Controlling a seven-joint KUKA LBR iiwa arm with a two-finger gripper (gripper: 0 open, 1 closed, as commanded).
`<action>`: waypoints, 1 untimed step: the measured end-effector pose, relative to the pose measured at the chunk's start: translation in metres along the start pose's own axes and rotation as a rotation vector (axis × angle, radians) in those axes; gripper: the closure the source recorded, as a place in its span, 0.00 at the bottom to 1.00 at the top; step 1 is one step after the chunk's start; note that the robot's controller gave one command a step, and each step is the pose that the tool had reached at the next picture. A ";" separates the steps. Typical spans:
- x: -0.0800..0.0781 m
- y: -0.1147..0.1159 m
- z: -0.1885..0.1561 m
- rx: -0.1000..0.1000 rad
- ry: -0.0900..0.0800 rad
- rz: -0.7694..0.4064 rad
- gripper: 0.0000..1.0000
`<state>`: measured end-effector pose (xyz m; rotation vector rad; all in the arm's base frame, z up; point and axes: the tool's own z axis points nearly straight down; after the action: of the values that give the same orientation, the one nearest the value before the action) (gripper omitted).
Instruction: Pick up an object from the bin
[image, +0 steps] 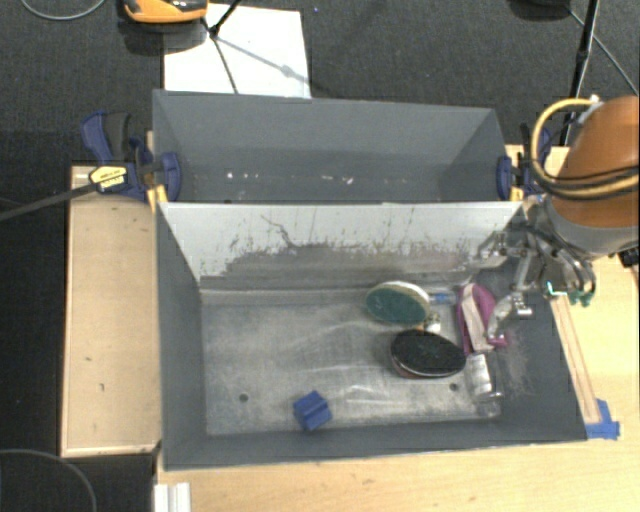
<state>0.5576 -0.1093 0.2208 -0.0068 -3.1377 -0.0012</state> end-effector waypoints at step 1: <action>0.017 0.048 0.149 0.000 -0.009 0.157 0.00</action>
Offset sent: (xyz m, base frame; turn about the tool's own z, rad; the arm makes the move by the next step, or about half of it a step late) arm -0.0194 0.0473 -0.1508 0.1555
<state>0.5400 -0.0615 0.0717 -0.2528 -3.1360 -0.0012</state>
